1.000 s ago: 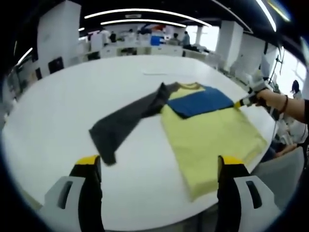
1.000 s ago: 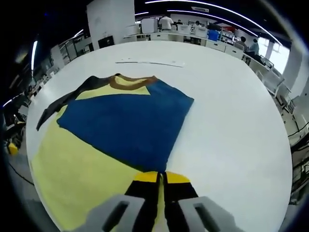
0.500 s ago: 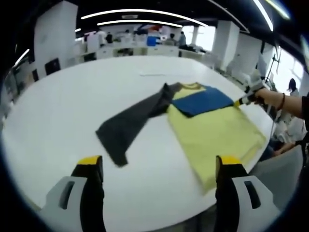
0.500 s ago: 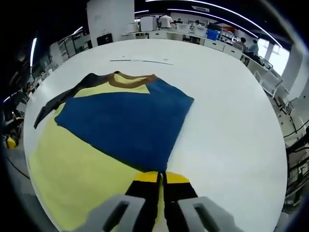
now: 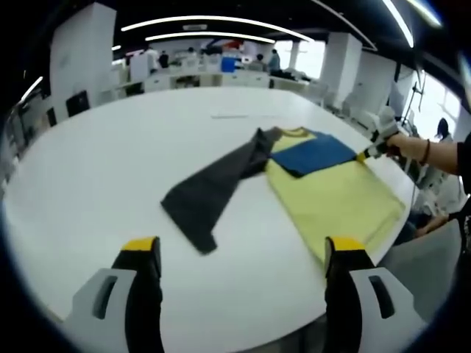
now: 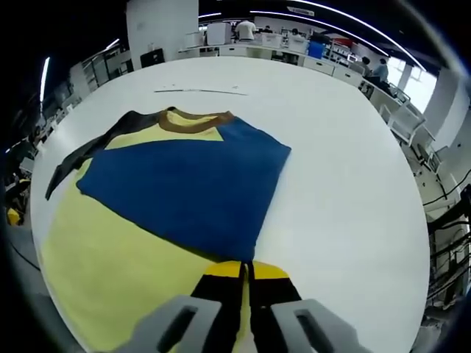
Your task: Fold the garment on the visible template until the final outline fits inside the template.
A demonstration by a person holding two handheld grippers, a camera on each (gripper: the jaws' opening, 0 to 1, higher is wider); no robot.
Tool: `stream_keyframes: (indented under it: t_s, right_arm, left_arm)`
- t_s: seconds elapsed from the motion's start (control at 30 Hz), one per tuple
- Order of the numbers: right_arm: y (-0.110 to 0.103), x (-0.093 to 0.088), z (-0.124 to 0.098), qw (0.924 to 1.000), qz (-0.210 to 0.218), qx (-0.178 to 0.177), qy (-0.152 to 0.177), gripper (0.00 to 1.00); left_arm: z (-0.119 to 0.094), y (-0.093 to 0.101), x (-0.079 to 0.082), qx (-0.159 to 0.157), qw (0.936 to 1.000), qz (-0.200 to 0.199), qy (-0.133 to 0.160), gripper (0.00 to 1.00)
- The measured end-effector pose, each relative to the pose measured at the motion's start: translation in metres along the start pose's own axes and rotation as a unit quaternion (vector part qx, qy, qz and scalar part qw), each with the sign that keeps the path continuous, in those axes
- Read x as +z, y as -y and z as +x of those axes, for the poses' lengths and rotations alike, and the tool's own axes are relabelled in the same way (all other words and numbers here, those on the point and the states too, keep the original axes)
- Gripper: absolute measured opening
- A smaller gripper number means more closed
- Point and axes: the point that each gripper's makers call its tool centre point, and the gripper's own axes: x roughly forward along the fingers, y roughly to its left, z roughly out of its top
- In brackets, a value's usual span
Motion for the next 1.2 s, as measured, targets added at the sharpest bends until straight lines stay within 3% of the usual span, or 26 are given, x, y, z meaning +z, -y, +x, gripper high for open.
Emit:
stream_keyframes:
  t_s: [0.27,0.37,0.47,0.7,0.97,1.2]
  right_arm:
    - [0.002,0.000,0.000,0.9999,0.012,0.000,0.000,0.00]
    - [0.001,0.000,-0.001,0.9988,0.049,0.004,0.002,0.00]
    - [0.002,0.000,-0.004,0.9985,0.054,0.001,0.008,0.01]
    - [0.005,0.011,-0.018,0.9971,0.064,-0.016,0.037,0.33]
    - [-0.025,0.021,-0.034,0.9961,0.062,0.010,0.061,0.48]
    - [-0.070,0.036,-0.045,0.9946,0.036,0.054,0.081,0.48]
  left_arm:
    - [-0.001,-0.001,0.002,0.000,1.0000,0.001,0.004,0.88]
    - [-0.002,-0.002,0.002,0.001,1.0000,0.002,0.007,0.88]
    - [-0.002,-0.002,0.002,0.002,1.0000,0.003,0.007,0.90]
    - [-0.003,-0.006,0.004,0.007,0.9999,0.005,0.010,0.96]
    - [-0.004,-0.010,0.008,-0.001,0.9997,0.019,0.013,0.96]
    - [-0.006,-0.018,0.014,-0.004,0.9995,0.026,0.019,0.96]
